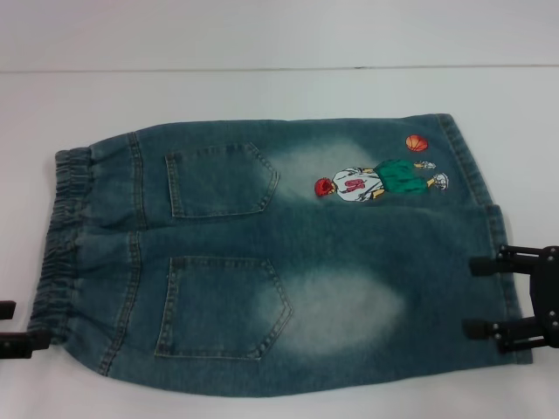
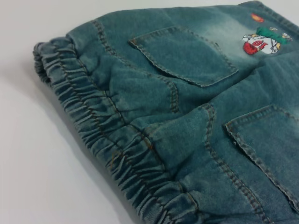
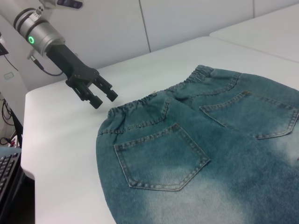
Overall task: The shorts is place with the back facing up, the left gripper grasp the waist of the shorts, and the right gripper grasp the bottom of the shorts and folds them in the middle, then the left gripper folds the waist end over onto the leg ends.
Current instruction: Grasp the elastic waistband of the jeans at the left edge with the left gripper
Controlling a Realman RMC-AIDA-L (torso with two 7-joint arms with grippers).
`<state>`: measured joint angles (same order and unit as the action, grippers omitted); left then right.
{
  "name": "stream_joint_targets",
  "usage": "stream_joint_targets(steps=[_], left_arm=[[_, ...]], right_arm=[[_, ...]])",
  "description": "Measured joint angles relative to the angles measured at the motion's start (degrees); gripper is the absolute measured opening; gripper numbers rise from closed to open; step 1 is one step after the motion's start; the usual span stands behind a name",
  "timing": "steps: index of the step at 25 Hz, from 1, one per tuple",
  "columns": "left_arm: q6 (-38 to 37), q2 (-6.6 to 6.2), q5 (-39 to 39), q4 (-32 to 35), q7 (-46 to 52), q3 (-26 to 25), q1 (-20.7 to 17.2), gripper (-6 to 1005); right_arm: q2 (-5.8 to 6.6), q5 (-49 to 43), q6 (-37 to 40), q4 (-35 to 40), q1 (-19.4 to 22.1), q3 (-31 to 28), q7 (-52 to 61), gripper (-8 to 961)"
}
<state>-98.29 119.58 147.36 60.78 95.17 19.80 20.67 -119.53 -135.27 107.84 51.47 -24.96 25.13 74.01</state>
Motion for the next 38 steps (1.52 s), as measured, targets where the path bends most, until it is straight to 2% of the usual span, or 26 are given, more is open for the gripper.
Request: stream_joint_targets(steps=[13,24,36,38], left_arm=[[1.3,0.55,2.3,-0.1,1.4,1.9,1.6,899],[2.9,0.74,2.8,-0.6,2.4,3.6,1.3,900],[4.2,0.51,2.8,-2.8,2.2,4.4,1.9,899],[4.3,0.43,2.8,-3.0,2.2,4.5,2.1,835]], right_arm=[[0.00,0.5,0.4,-0.1,0.0,0.0,0.1,943],[0.00,1.5,0.3,-0.1,0.0,0.0,0.2,943],[-0.02,1.9,0.4,-0.1,0.4,0.0,0.2,942],[-0.07,1.9,0.3,-0.1,0.5,0.0,0.2,942]])
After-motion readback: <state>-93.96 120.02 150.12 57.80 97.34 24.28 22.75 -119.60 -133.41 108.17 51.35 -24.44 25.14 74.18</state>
